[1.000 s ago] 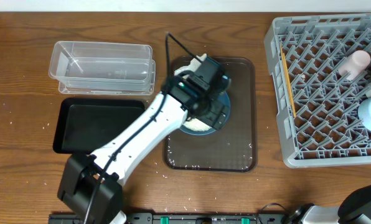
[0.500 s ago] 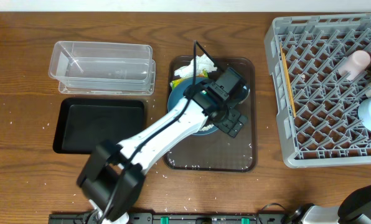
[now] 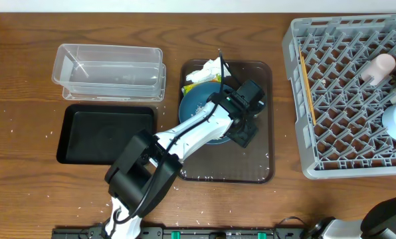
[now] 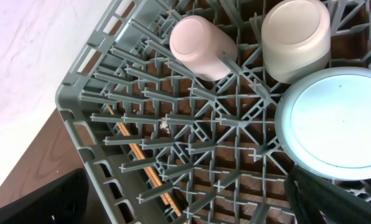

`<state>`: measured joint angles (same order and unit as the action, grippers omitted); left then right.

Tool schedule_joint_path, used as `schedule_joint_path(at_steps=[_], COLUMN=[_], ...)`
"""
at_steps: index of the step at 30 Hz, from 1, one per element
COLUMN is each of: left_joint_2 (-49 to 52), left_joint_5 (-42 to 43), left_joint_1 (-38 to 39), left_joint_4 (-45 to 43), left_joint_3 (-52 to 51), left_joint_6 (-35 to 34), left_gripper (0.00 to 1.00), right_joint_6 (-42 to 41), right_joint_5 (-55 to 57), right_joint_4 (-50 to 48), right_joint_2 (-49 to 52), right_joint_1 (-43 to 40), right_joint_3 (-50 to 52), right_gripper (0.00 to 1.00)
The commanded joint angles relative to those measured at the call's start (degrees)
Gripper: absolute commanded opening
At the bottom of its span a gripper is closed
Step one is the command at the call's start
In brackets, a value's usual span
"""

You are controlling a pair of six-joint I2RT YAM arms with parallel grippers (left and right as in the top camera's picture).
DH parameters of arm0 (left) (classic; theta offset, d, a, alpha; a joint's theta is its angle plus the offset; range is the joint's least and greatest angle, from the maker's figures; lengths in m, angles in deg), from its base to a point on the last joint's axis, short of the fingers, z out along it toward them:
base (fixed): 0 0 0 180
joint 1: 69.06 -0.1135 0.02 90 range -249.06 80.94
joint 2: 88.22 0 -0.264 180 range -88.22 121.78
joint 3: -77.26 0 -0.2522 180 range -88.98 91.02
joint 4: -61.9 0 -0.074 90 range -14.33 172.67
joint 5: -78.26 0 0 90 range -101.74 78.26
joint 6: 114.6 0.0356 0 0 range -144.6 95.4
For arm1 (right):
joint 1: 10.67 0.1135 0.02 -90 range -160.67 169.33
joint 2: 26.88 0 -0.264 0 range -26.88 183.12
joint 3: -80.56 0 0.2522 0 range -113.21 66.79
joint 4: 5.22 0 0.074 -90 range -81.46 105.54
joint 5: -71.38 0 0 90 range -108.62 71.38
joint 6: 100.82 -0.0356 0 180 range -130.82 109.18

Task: Sort waste into correct bins and load items into the dishwasher rack
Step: 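Grasp the blue rice bowl rim with the left gripper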

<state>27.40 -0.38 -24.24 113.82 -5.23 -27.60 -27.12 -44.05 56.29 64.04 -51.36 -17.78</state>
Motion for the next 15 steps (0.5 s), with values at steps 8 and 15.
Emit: schedule_joint_path(at_steps=[8, 15], left_joint_2=[2.25, 2.27], left_joint_5=[-5.44, -6.05], left_joint_1=[1.77, 2.75], left_joint_4=[0.07, -0.09], left_joint_3=[0.81, 0.81], left_joint_6=[-0.09, -0.09], left_gripper=[0.41, 0.23], right_joint_6=[0.48, 0.5], right_joint_5=[0.2, 0.17], right_joint_4=[0.02, 0.02], right_joint_2=[0.17, 0.17], right_joint_1=[0.0, 0.0], right_joint_3=[-0.11, -0.11], right_gripper=[0.99, 0.99])
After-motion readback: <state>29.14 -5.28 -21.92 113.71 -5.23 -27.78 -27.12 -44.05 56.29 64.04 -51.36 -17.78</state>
